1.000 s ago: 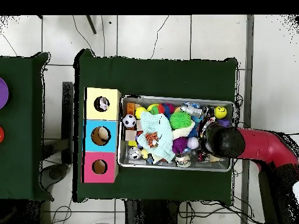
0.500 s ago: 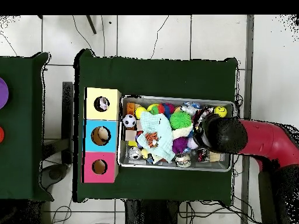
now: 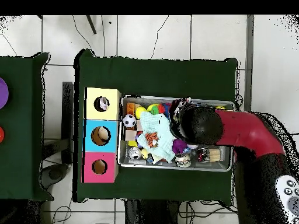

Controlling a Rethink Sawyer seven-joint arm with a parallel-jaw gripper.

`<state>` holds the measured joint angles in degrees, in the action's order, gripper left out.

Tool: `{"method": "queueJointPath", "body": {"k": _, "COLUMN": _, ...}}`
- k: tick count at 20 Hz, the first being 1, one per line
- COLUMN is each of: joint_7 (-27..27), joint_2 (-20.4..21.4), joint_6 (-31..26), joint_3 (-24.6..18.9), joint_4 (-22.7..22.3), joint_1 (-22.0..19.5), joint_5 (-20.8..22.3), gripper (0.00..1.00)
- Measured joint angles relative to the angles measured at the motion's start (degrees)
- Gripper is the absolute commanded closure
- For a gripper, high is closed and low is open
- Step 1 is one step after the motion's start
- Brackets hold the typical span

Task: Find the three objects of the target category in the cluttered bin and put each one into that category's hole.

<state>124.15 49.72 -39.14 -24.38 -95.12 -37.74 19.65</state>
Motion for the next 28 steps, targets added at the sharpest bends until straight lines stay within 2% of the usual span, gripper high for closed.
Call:
{"method": "queueJointPath", "body": {"k": 9, "joint_7": 1.1, "joint_2": -0.1, "joint_6": 5.1, "joint_3": 2.9, "joint_4": 0.1, "joint_1": 11.0, "joint_5": -2.6, "gripper": 1.0}}
{"method": "queueJointPath", "body": {"k": 10, "joint_7": 1.8, "joint_2": -0.3, "joint_6": 6.0, "joint_3": 4.1, "joint_4": 0.2, "joint_1": 13.6, "joint_5": -3.2, "gripper": 1.0}}
{"method": "queueJointPath", "body": {"k": 13, "joint_7": 3.4, "joint_2": -0.6, "joint_6": 6.8, "joint_3": 6.4, "joint_4": 0.6, "joint_1": 18.0, "joint_5": -4.5, "gripper": 1.0}}
{"method": "queueJointPath", "body": {"k": 15, "joint_7": 6.5, "joint_2": -1.4, "joint_6": 7.1, "joint_3": 9.7, "joint_4": 1.5, "joint_1": 24.1, "joint_5": -6.5, "gripper": 1.0}}
{"method": "queueJointPath", "body": {"k": 18, "joint_7": 9.1, "joint_2": -2.3, "joint_6": 7.2, "joint_3": 11.8, "joint_4": 2.3, "joint_1": 28.0, "joint_5": -7.9, "gripper": 1.0}}
{"method": "queueJointPath", "body": {"k": 19, "joint_7": 12.3, "joint_2": -3.5, "joint_6": 7.3, "joint_3": 14.2, "joint_4": 3.4, "joint_1": 32.2, "joint_5": -9.5, "gripper": 1.0}}
{"method": "queueJointPath", "body": {"k": 26, "joint_7": 20.8, "joint_2": -8.0, "joint_6": 8.3, "joint_3": 20.7, "joint_4": 6.8, "joint_1": 42.3, "joint_5": -12.7, "gripper": 1.0}}
{"method": "queueJointPath", "body": {"k": 28, "joint_7": 21.8, "joint_2": -8.9, "joint_6": 8.6, "joint_3": 21.7, "joint_4": 7.5, "joint_1": 43.5, "joint_5": -12.9, "gripper": 1.0}}
